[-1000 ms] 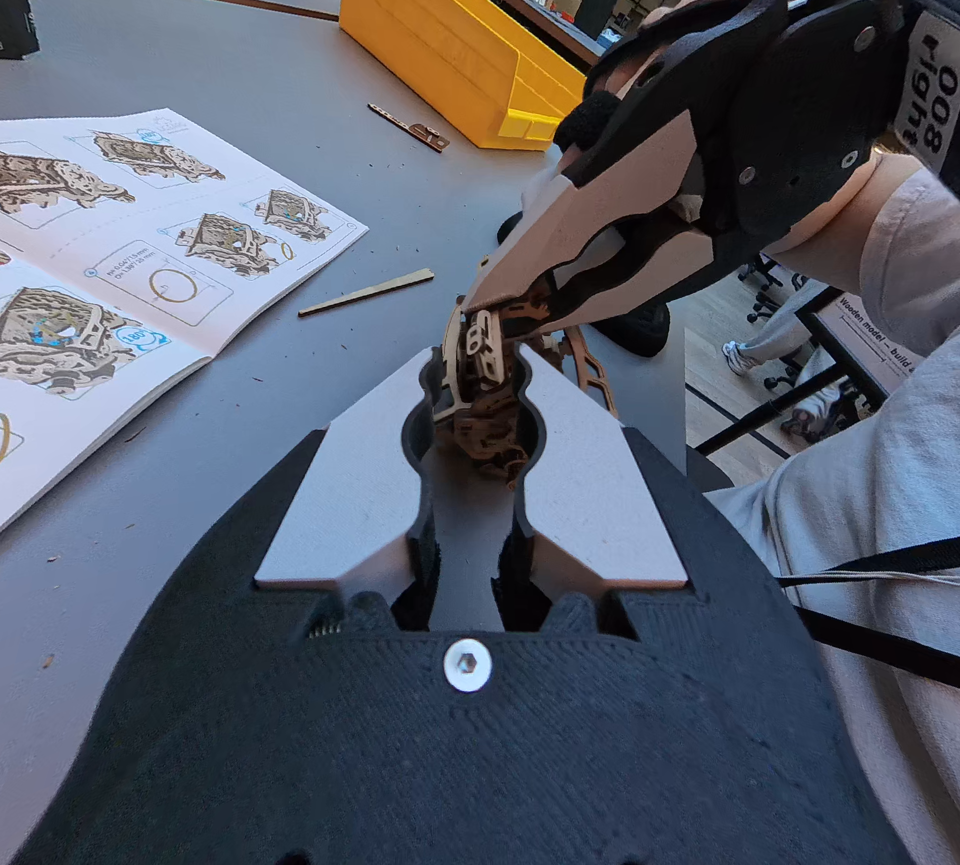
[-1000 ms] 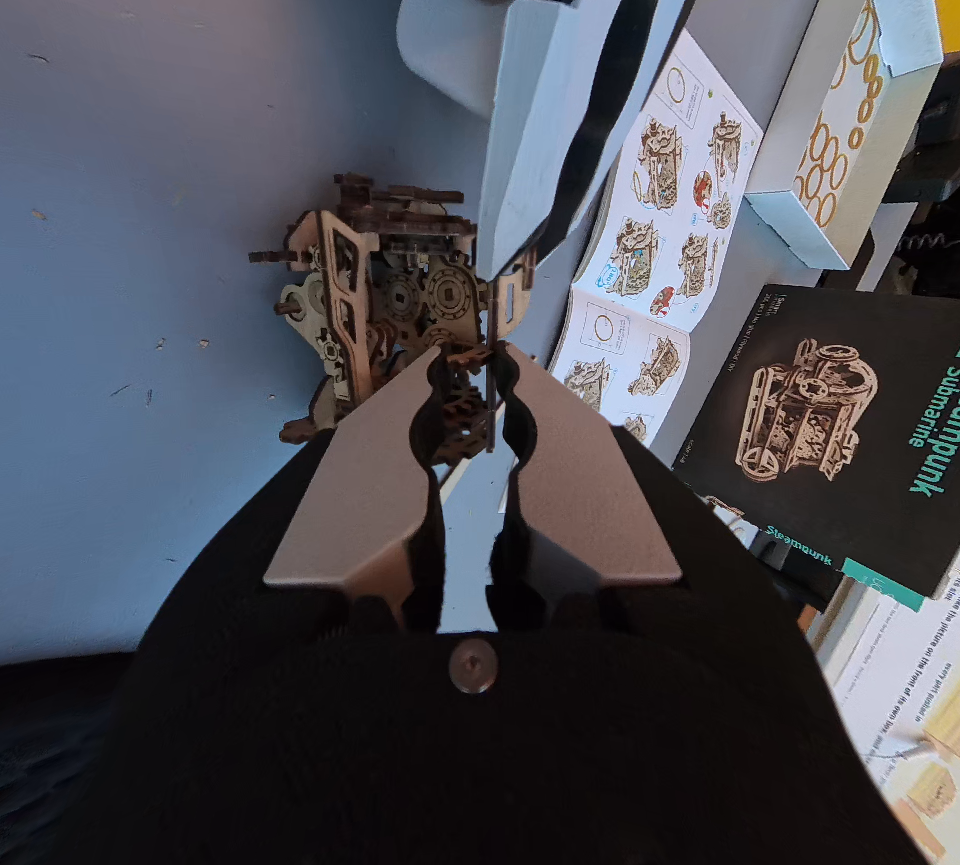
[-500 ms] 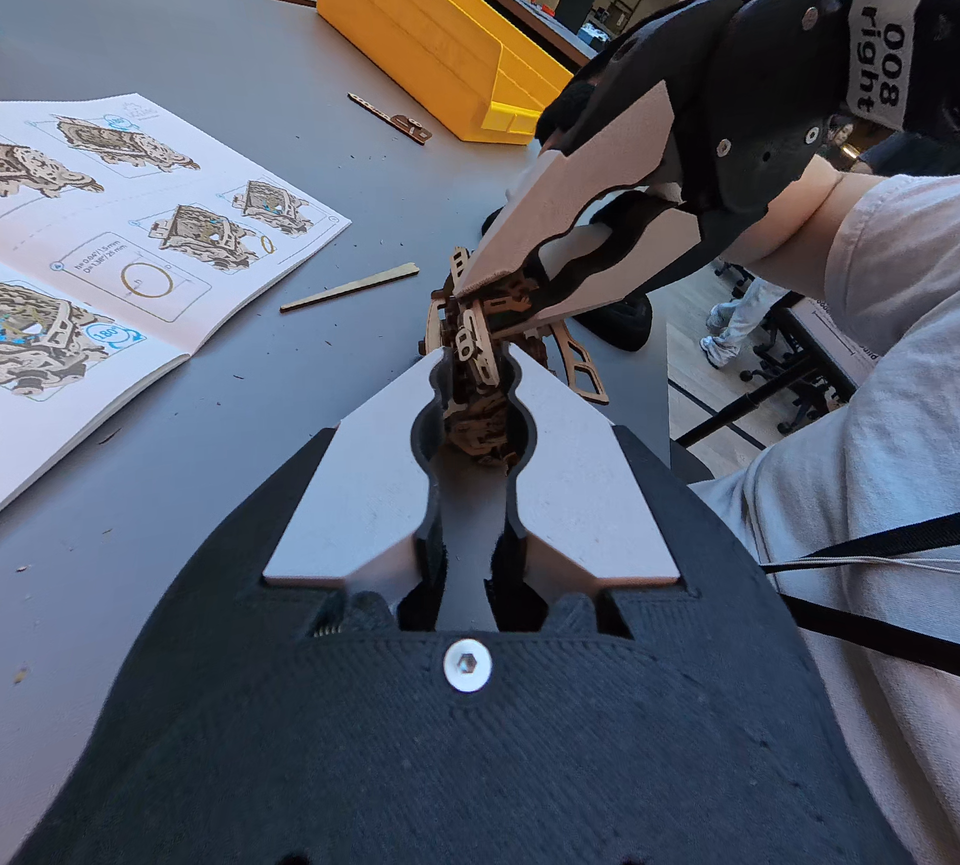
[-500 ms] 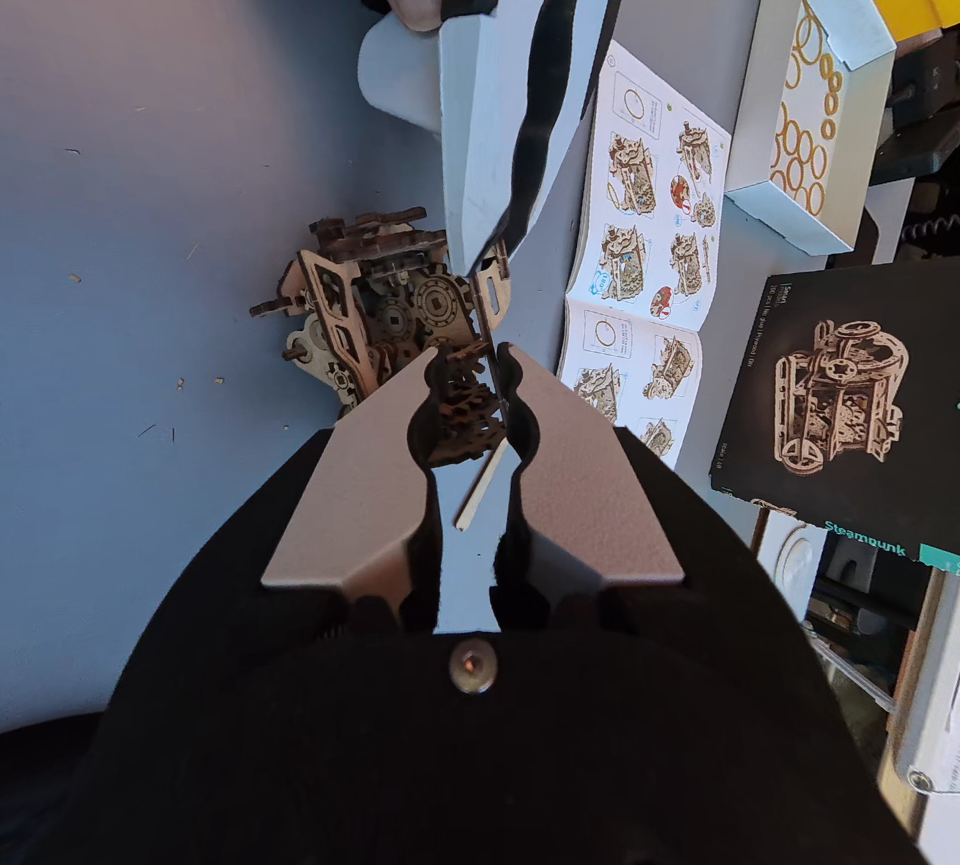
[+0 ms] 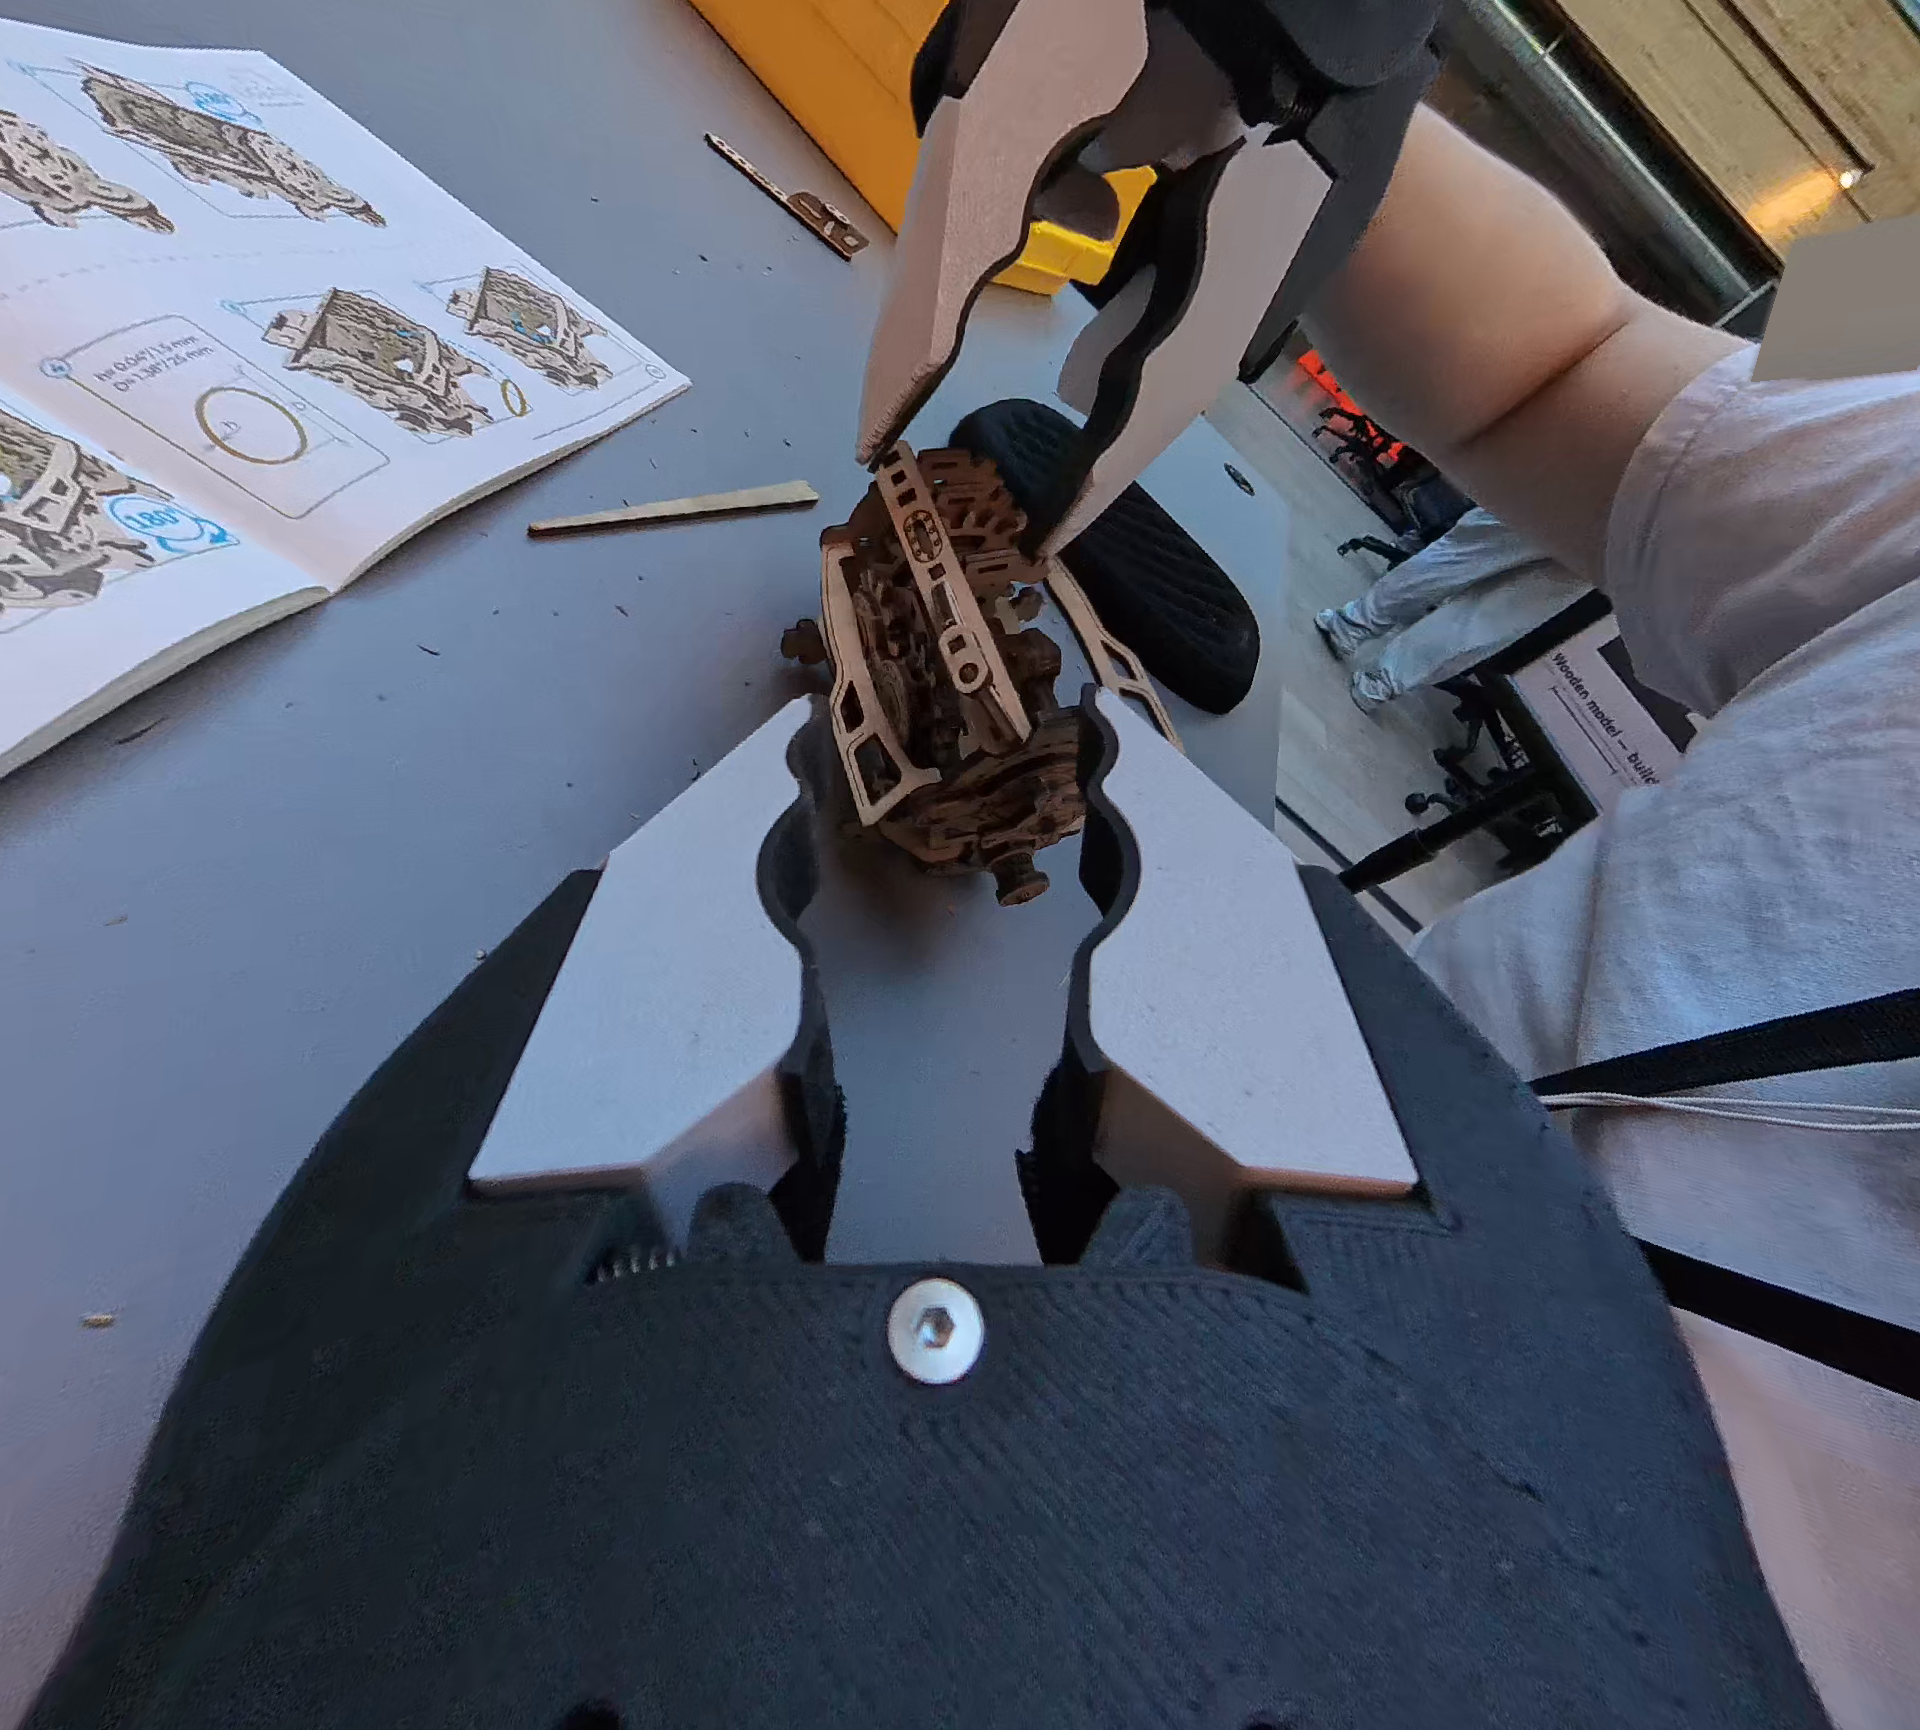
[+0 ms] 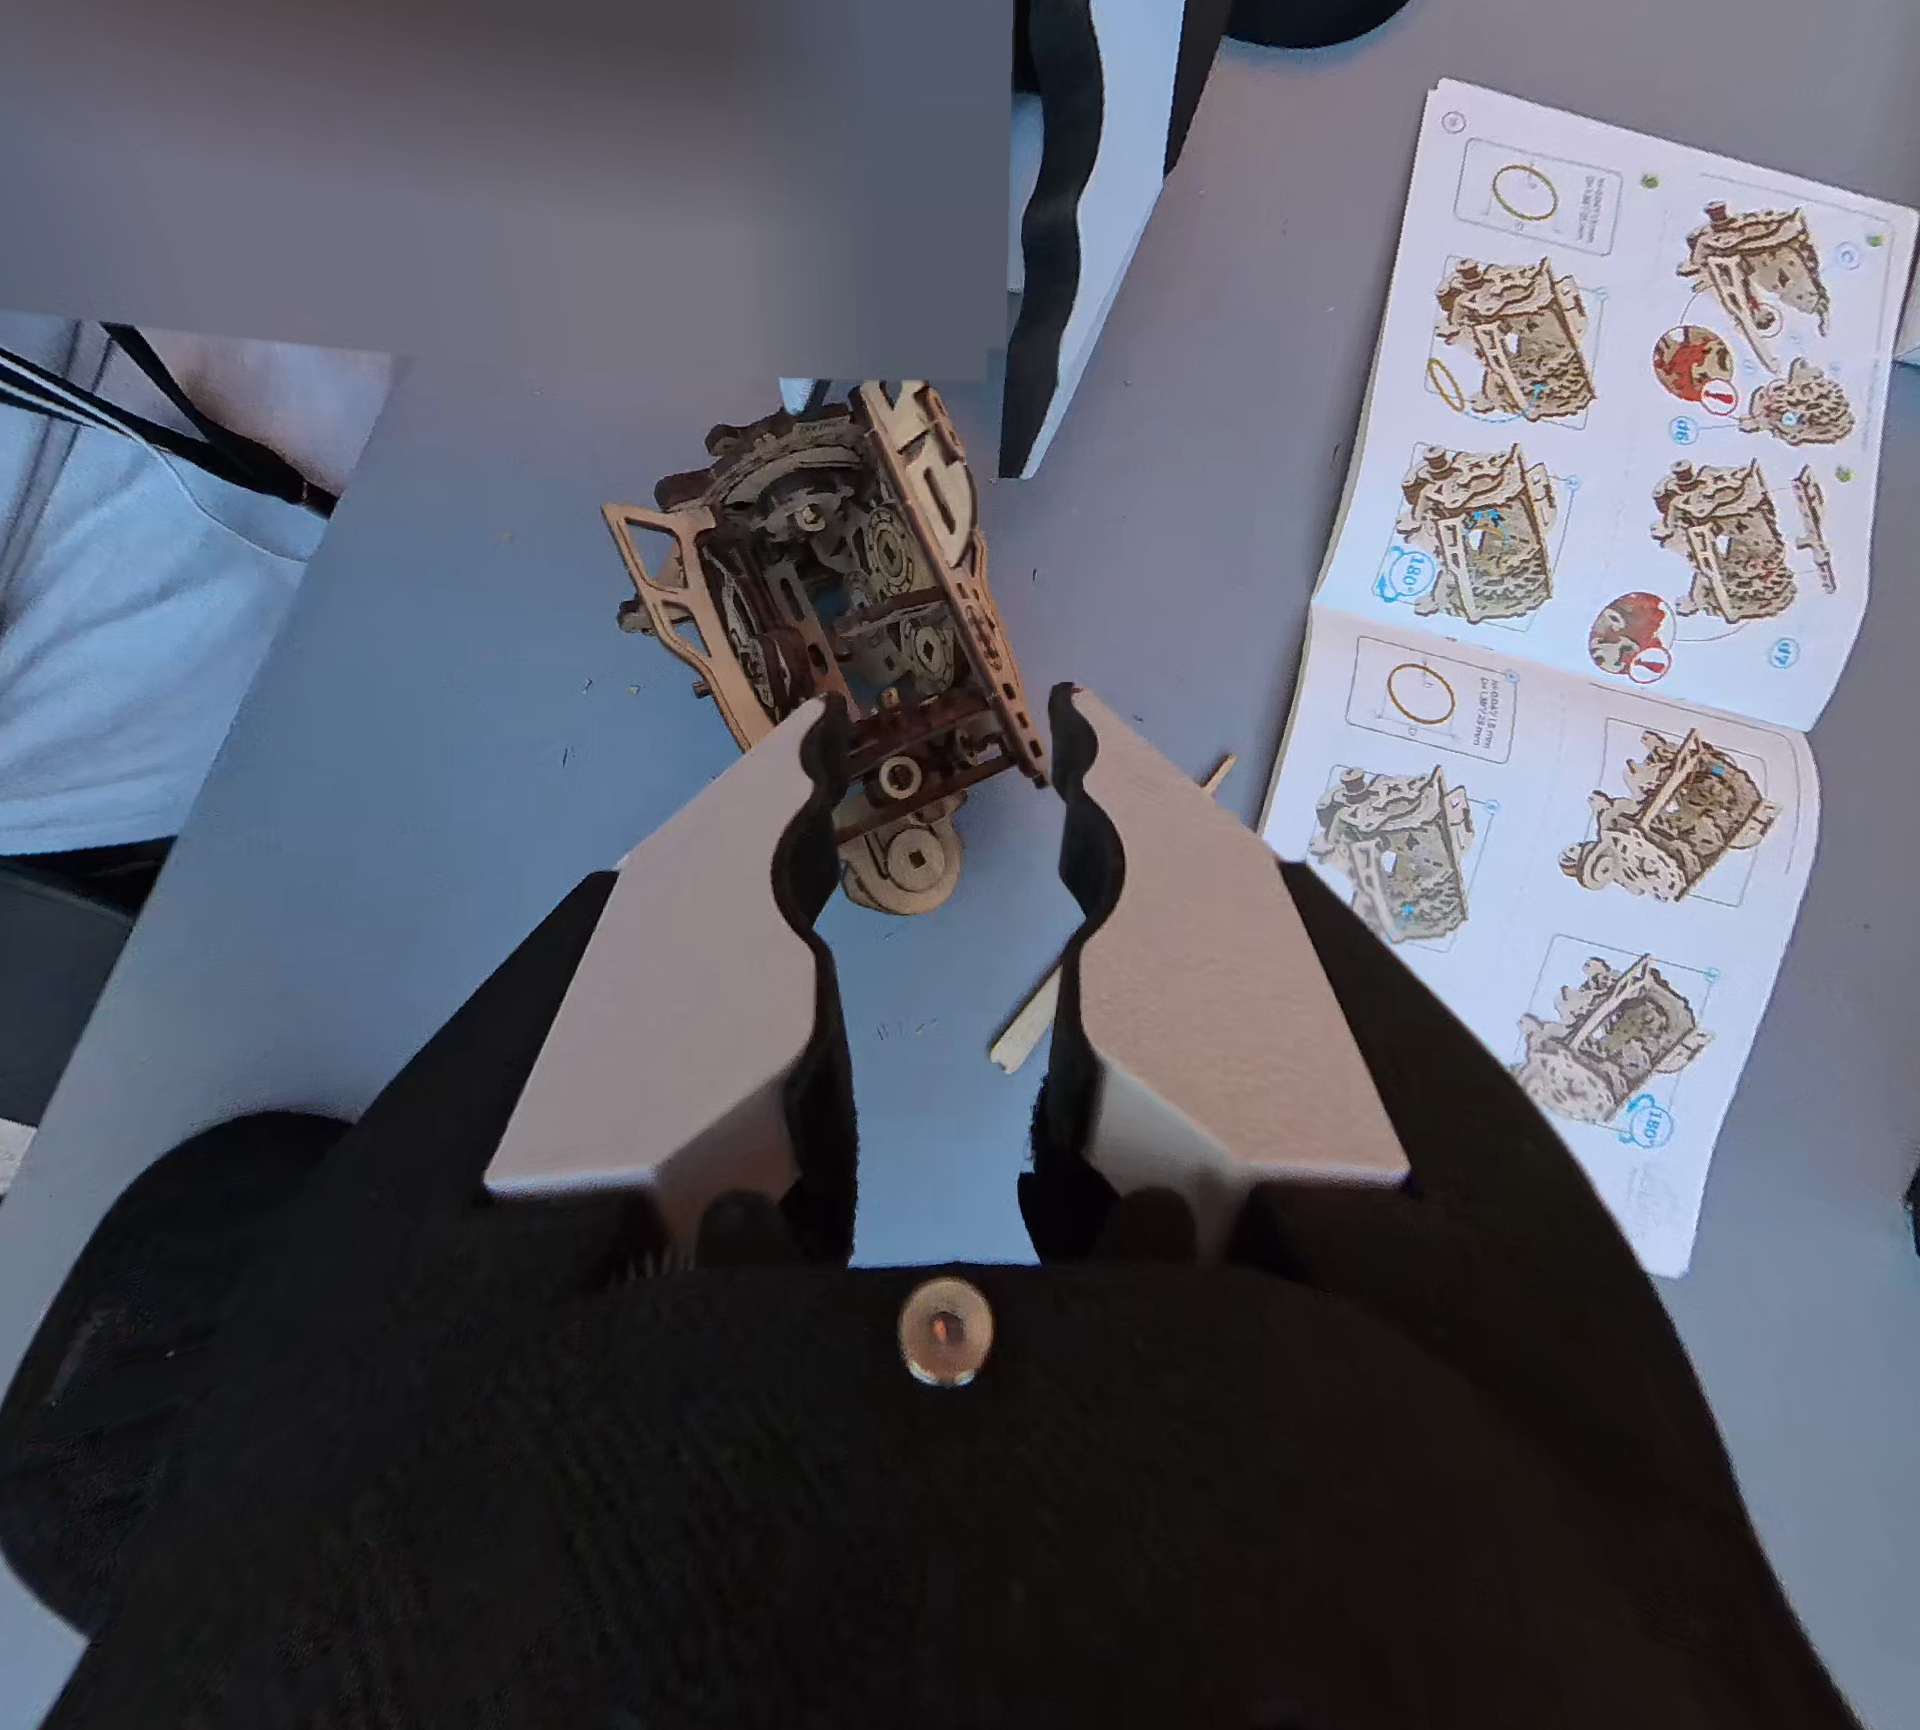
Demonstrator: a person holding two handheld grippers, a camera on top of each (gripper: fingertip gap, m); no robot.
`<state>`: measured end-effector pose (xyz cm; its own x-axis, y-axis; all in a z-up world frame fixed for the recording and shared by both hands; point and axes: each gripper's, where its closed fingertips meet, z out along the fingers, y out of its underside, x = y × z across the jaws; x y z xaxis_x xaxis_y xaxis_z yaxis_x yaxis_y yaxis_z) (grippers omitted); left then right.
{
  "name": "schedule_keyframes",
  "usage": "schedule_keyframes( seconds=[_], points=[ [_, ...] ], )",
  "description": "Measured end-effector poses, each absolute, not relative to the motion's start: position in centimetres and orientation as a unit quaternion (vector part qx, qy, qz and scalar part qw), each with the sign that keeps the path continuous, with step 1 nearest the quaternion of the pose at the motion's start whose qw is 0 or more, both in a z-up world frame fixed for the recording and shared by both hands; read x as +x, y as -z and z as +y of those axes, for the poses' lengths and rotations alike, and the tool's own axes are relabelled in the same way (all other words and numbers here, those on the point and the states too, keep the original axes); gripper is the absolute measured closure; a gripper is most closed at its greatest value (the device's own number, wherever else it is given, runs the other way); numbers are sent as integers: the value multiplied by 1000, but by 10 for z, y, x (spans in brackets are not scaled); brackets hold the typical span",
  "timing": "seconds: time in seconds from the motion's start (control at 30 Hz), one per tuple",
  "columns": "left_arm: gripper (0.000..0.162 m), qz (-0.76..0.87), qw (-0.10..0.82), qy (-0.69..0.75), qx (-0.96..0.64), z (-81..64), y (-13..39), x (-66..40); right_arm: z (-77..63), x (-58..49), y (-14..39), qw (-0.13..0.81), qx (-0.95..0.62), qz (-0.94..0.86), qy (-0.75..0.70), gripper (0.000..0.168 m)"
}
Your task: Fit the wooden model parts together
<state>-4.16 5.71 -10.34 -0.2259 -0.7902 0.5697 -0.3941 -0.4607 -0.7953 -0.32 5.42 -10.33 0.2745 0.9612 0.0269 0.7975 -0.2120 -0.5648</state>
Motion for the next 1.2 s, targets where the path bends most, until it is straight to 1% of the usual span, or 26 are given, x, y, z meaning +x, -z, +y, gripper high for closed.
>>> schedule_keyframes(
  seconds=[0.13, 0.23, 0.33, 0.43, 0.5, 0.57, 0.67, 0.8, 0.97, 1.07, 1.2],
  points=[
    [120, 497, 148, 610, -599, 60, 105, -39, 50, -17, 106, 234, -742, -589, -220, 129],
    [124, 504, 123, 614, -594, 55, 108, -37, 57, -21, 111, 230, -729, -613, -201, 138],
    [127, 509, 99, 614, -595, 51, 112, -35, 58, -25, 111, 222, -716, -632, -195, 138],
    [133, 510, 90, 621, -589, 51, 110, -34, 60, -25, 112, 222, -708, -648, -168, 140],
    [134, 508, 81, 622, -590, 55, 110, -34, 64, -26, 111, 243, -704, -652, -145, 143],
    [134, 495, 66, 635, -590, 59, 108, -34, 67, -28, 107, 282, -683, -665, -106, 142],
    [134, 464, 45, 660, -589, 65, 101, -32, 70, -29, 104, 337, -640, -690, -22, 143],
    [135, 425, 13, 690, -585, 71, 92, -30, 68, -30, 104, 363, -602, -709, 56, 157],
    [138, 387, -39, 706, -593, 74, 93, -26, 75, -27, 106, 363, -603, -703, 99, 156],
    [143, 369, -51, 697, -612, 82, 98, -24, 76, -26, 107, 354, -617, -697, 94, 150],
    [139, 393, -68, 654, -642, 88, 112, -23, 78, -25, 107, 349, -623, -693, 93, 148]
  ],
)
